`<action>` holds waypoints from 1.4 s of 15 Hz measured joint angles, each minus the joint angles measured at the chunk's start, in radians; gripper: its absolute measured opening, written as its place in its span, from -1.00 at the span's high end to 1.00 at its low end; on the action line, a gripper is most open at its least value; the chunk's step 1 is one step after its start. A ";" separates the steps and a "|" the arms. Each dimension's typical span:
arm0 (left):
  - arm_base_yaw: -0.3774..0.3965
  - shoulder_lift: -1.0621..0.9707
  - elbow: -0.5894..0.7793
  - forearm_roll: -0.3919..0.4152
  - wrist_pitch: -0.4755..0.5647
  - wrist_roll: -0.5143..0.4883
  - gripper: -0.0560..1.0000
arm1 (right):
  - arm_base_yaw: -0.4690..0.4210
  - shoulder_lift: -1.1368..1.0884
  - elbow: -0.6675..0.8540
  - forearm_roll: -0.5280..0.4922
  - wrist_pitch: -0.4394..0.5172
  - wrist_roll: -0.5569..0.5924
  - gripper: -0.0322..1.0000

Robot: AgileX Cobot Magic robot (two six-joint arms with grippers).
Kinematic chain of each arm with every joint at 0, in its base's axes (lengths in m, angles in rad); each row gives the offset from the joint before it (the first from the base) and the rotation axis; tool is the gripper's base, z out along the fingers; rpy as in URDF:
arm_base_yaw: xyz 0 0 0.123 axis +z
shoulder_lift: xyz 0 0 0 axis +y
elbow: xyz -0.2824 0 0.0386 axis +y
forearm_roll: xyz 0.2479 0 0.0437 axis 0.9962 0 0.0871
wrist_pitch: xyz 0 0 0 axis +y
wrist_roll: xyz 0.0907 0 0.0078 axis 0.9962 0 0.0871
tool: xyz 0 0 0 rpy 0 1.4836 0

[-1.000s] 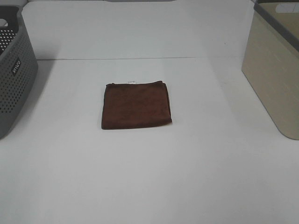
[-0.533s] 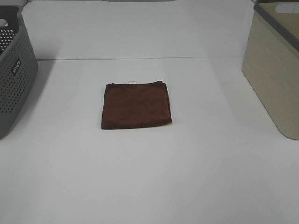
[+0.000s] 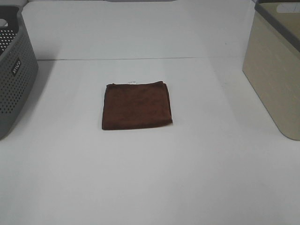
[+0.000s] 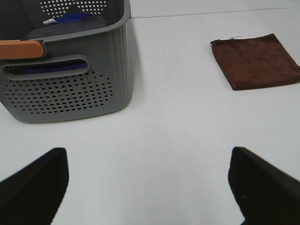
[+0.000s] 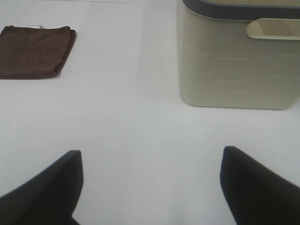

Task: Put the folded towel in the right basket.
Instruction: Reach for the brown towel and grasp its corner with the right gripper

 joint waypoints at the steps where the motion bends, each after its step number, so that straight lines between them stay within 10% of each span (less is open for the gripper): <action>1: 0.000 0.000 0.000 0.000 0.000 0.000 -0.77 | 0.000 0.000 0.000 0.000 0.000 0.000 -0.53; 21: 0.000 0.000 0.000 0.000 0.000 0.000 -0.77 | 0.000 0.000 0.000 0.000 0.000 0.000 -0.53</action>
